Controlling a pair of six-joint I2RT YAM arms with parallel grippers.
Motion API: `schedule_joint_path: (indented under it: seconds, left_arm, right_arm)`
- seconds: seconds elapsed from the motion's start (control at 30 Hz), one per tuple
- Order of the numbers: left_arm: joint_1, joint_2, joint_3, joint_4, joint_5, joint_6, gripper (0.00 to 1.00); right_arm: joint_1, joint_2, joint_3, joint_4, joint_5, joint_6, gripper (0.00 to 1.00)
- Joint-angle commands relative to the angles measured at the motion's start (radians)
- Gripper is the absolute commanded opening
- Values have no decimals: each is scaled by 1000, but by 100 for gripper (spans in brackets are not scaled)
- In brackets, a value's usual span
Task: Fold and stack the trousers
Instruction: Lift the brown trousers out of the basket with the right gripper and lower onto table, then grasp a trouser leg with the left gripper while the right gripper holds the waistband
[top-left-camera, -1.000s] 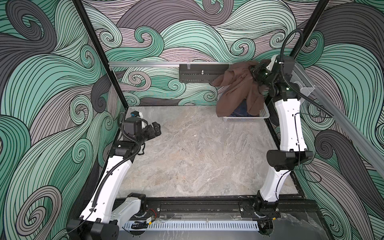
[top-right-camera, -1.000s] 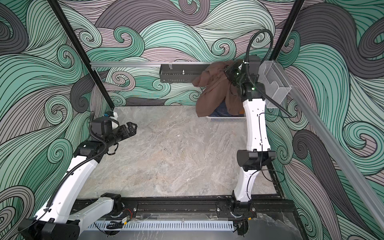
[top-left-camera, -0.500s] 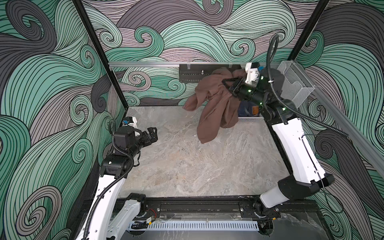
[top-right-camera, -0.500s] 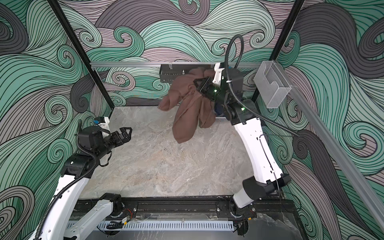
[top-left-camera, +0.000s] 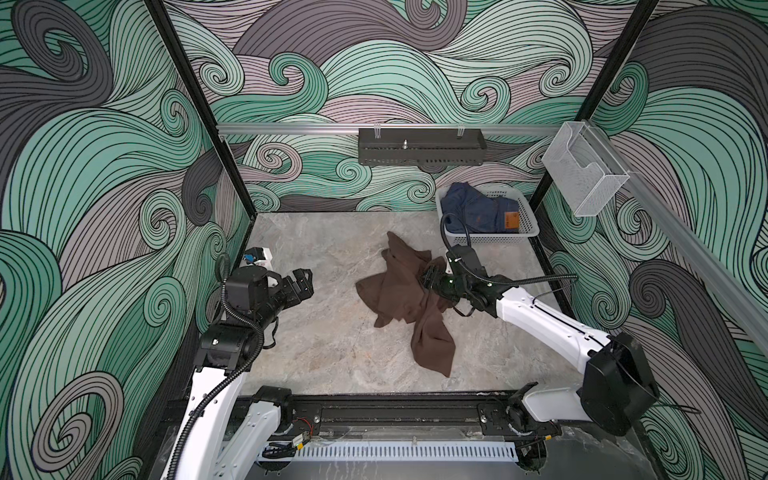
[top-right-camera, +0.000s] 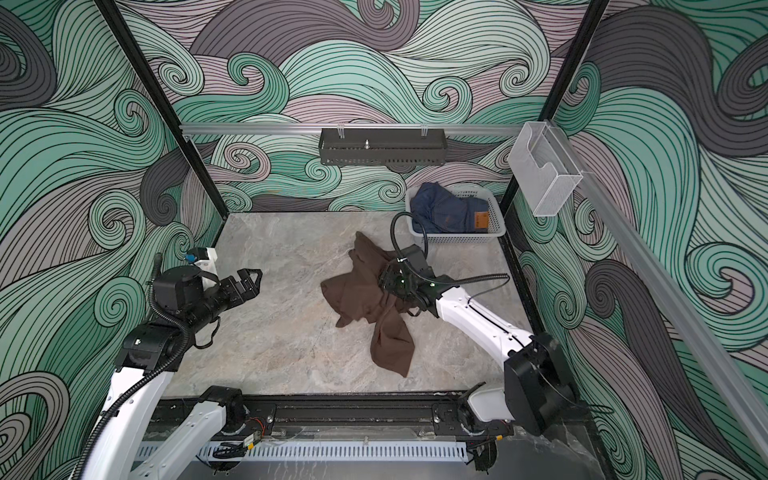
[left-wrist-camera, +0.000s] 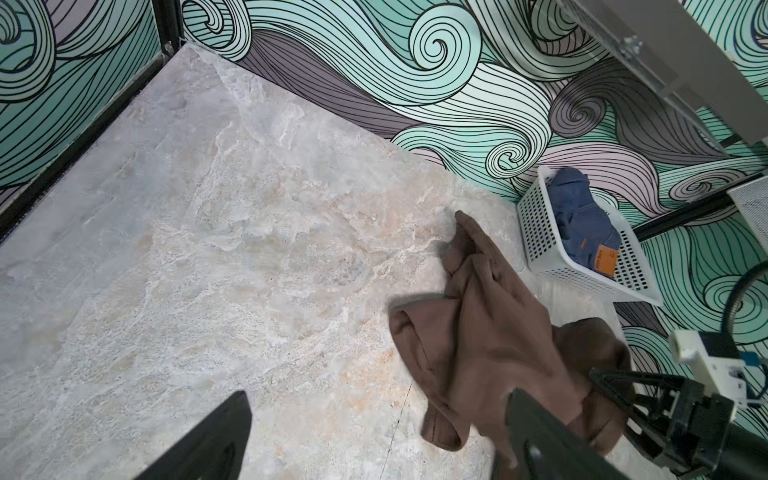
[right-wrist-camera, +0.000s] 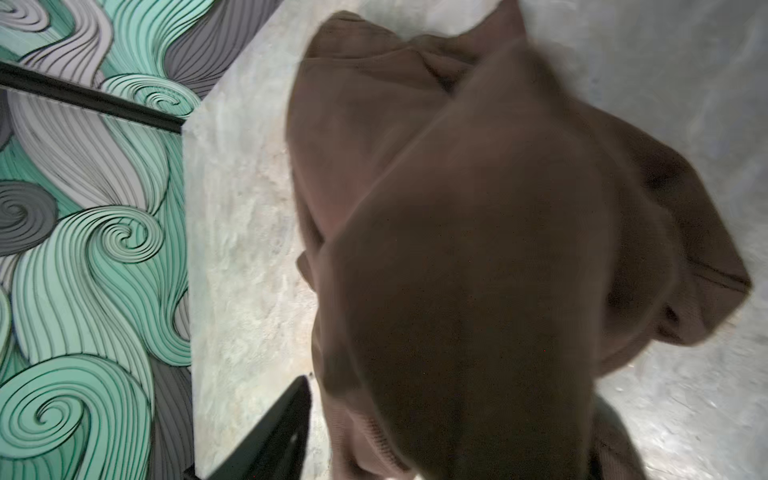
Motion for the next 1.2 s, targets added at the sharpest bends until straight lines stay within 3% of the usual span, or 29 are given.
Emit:
schedule_joint_path:
  seconds: [0.0, 0.2, 0.47, 0.77, 1.03, 1.17]
  left_arm:
    - [-6, -25, -15, -68, 14, 11, 97]
    - [-7, -37, -83, -51, 83, -5, 96]
    - [-51, 99, -203, 118, 240, -108, 91]
    - [-376, 406, -309, 403, 207, -308, 92]
    - [-728, 526, -297, 596, 50, -455, 93]
    - [-832, 651, -235, 668, 24, -470, 93]
  right_arm:
    - [0, -109, 5, -31, 139, -53, 81]
    - [1, -274, -8, -285, 293, -126, 95]
    - [0, -531, -140, -368, 323, -118, 95]
    - [0, -586, -309, -260, 166, -56, 90]
    - [-2, -640, -406, -236, 207, -3, 90]
    - [-4, -670, -416, -237, 220, 15, 90]
